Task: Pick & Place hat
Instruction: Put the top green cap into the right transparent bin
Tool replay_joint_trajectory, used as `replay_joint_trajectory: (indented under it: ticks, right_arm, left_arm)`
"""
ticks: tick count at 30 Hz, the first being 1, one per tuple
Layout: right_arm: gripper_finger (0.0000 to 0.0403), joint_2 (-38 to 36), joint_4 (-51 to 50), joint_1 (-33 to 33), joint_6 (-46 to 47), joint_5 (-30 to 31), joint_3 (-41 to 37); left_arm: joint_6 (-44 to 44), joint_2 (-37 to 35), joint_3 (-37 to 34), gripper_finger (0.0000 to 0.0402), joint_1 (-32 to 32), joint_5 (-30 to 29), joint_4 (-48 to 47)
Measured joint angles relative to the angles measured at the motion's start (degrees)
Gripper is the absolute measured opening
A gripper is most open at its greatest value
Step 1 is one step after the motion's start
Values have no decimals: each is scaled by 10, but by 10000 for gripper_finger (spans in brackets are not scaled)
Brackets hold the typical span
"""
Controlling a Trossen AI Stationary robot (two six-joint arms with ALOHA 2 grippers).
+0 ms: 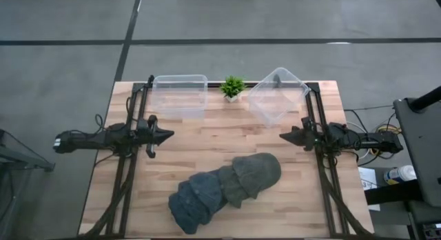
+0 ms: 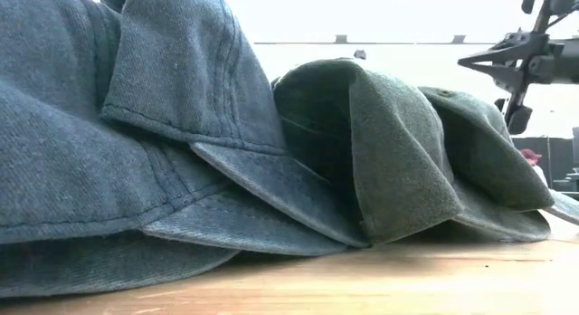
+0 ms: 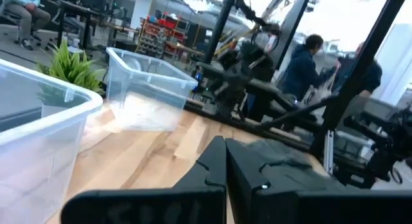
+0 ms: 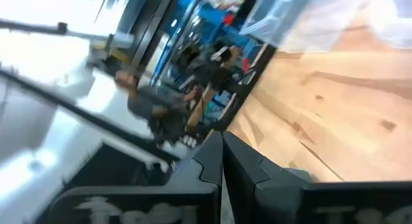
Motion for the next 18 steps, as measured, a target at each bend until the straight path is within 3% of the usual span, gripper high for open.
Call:
replay_joint_trajectory:
  ticks: [9,14,18]
  right_arm:
    - [8,77,82,0,58,67,0]
    - [8,165,100,11,40,66,57]
    - [8,243,62,20,-53,63,155]
  left_arm:
    - [-207,0,0,0,0,-5,58]
    - [-200,0,1,0,0,-10,62]
    - [-178,1,2,0,0,-24,61]
